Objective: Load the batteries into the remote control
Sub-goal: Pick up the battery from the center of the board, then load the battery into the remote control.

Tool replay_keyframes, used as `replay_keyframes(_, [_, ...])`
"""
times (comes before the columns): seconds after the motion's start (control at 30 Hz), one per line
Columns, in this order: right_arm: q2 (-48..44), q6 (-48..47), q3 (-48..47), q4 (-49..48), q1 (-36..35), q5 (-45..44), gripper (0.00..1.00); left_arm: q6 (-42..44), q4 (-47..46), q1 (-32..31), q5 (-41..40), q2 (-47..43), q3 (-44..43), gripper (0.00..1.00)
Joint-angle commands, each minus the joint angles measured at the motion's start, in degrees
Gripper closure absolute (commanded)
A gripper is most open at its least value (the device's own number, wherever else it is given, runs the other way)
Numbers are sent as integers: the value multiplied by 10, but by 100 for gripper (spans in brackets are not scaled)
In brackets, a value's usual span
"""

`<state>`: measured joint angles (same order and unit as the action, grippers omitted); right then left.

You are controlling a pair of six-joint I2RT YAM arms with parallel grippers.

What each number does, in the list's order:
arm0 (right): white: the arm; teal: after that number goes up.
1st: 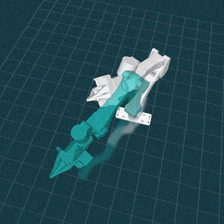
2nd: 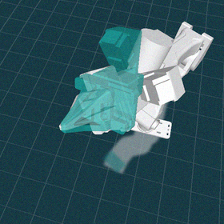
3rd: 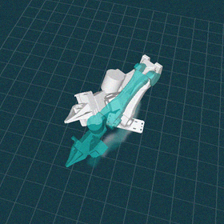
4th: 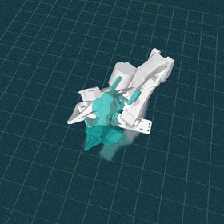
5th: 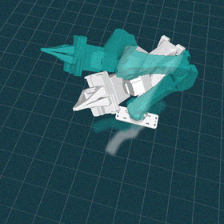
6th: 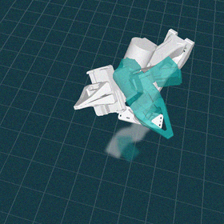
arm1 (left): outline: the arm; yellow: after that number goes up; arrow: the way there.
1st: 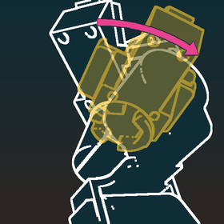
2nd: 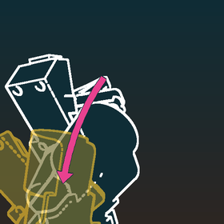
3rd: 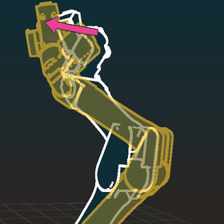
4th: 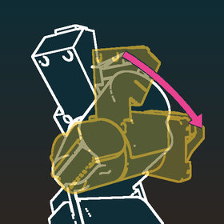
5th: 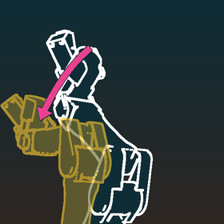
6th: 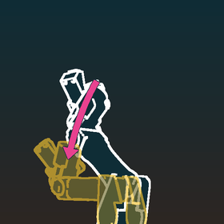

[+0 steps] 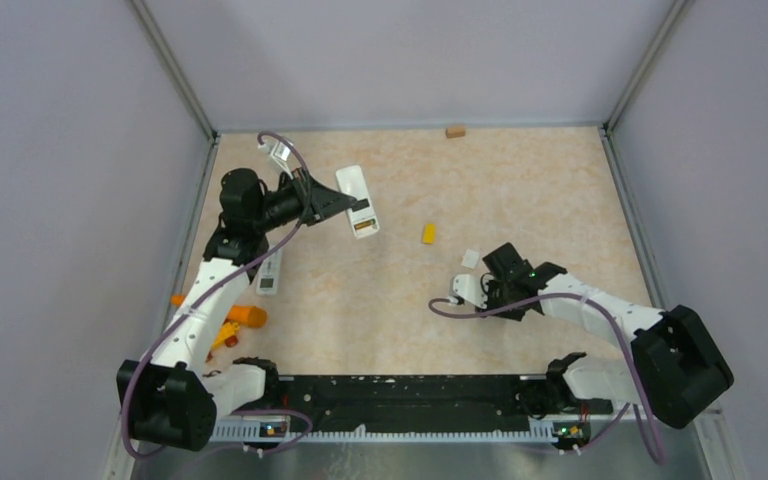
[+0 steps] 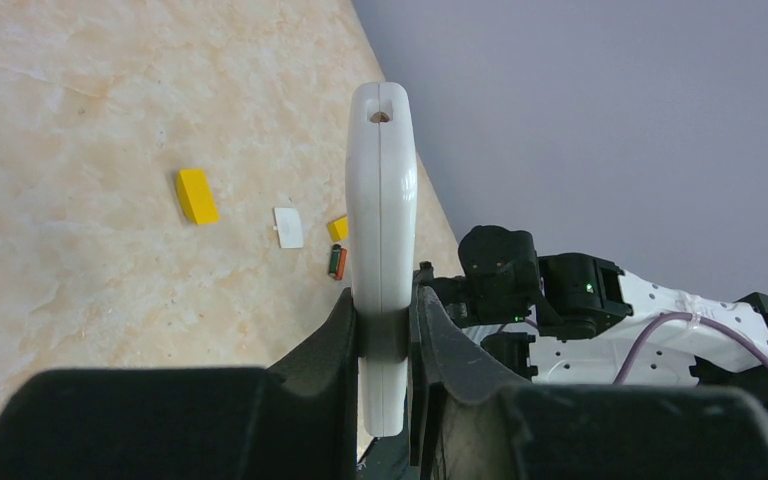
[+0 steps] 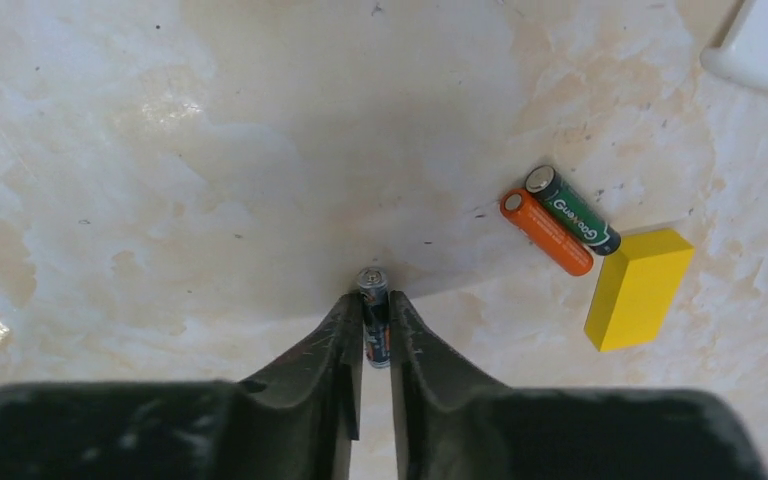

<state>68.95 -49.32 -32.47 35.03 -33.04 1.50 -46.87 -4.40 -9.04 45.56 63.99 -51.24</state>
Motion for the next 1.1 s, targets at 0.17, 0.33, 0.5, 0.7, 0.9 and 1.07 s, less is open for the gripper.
replay_keyframes(0.17, [35, 18, -44, -4, 11, 54, 100, -6, -35, 2, 9, -16, 3, 100])
replay_keyframes(0.33, [1, 45, -71, -1, 11, 96, 100, -11, -33, 2, 9, -12, 3, 100])
replay_keyframes(0.5, [-86, 109, -71, -96, 12, 180, 100, -24, -33, 0, 20, 12, 6, 100])
replay_keyframes(0.7, [-149, 298, -75, -284, 10, 210, 100, -36, -45, -16, 45, 45, 10, 100])
replay_keyframes(0.9, [-104, 370, -185, -258, -42, 193, 100, -33, -52, -30, 102, 83, 3, 100])
replay_keyframes(1.07, [-86, 364, -209, -309, -102, 228, 100, -13, -60, -51, 133, 92, -6, 100])
